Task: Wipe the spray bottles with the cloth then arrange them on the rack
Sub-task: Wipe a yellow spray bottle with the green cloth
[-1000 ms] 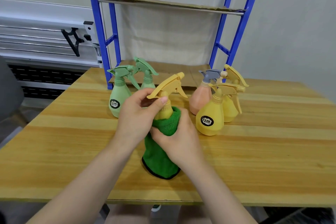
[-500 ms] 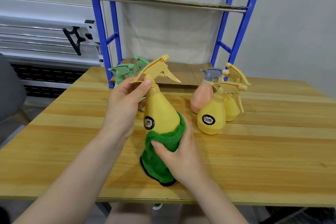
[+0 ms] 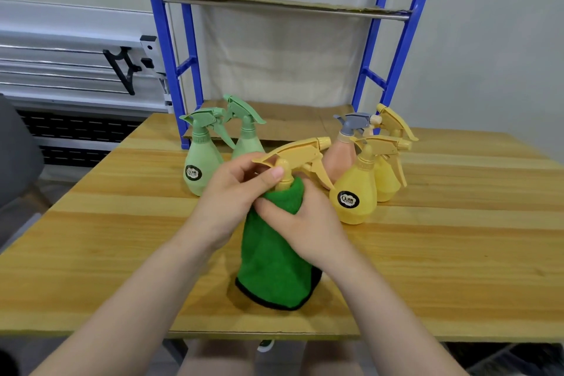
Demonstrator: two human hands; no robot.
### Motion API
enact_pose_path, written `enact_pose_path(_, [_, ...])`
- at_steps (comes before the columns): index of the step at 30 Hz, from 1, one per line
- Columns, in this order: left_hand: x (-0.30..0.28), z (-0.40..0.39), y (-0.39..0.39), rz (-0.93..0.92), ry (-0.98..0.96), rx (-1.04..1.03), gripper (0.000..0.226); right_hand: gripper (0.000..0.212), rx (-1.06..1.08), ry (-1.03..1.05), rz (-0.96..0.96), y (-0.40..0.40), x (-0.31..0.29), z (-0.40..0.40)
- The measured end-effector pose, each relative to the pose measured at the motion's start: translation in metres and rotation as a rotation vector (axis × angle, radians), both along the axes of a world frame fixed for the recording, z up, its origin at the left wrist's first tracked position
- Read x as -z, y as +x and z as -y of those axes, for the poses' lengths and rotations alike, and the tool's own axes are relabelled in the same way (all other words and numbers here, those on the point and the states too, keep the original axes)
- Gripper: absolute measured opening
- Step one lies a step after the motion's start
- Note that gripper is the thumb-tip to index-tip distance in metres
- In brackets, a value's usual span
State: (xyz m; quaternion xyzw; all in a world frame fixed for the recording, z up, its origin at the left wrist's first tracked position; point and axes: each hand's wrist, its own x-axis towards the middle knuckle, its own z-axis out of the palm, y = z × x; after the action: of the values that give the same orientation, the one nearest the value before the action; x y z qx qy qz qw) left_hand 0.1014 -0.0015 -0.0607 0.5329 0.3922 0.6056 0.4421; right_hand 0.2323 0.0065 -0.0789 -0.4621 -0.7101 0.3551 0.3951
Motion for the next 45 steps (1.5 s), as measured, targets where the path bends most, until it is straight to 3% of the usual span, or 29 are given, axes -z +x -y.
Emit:
enact_pose_path(4, [-0.004,-0.002,-0.007,-0.024,-0.012,0.040,0.009,0.052,-0.140,-0.104,-0.068,0.006,0.004,-0.007])
enact_pose_path(11, [0.000,-0.006,-0.003,0.215,-0.166,0.019,0.022,0.085,-0.165,-0.191,0.001,0.014,0.027,0.002])
enact_pose_path(19, [-0.012,-0.009,-0.014,0.373,-0.168,0.004,0.018,0.088,-0.210,-0.221,-0.050,0.023,0.035,0.012])
enact_pose_path(23, [-0.024,-0.006,-0.013,0.301,-0.122,0.017,0.020,0.088,-0.167,-0.178,-0.061,0.017,0.032,0.015])
enact_pose_path(28, [-0.029,-0.004,-0.014,0.182,-0.119,0.082,0.021,0.077,-0.179,-0.138,-0.082,0.013,0.024,0.013])
enact_pose_path(30, [-0.025,-0.003,-0.011,0.176,-0.143,0.122,0.021,0.055,-0.180,-0.102,-0.081,0.010,0.017,0.013])
enact_pose_path(33, [-0.015,-0.003,-0.006,0.197,-0.119,0.176,0.018,0.054,-0.196,-0.045,-0.070,0.006,0.005,0.007])
enact_pose_path(38, [-0.003,-0.006,0.004,0.178,-0.108,0.225,0.019,0.023,-0.103,0.005,-0.162,0.001,-0.003,-0.001])
enact_pose_path(41, [-0.002,-0.007,0.001,-0.014,-0.078,0.200,0.024,0.033,-0.039,0.063,-0.110,0.003,-0.001,0.004])
enact_pose_path(45, [0.001,-0.003,-0.002,-0.235,-0.043,0.165,0.014,0.014,0.063,0.069,-0.099,0.014,0.003,0.001])
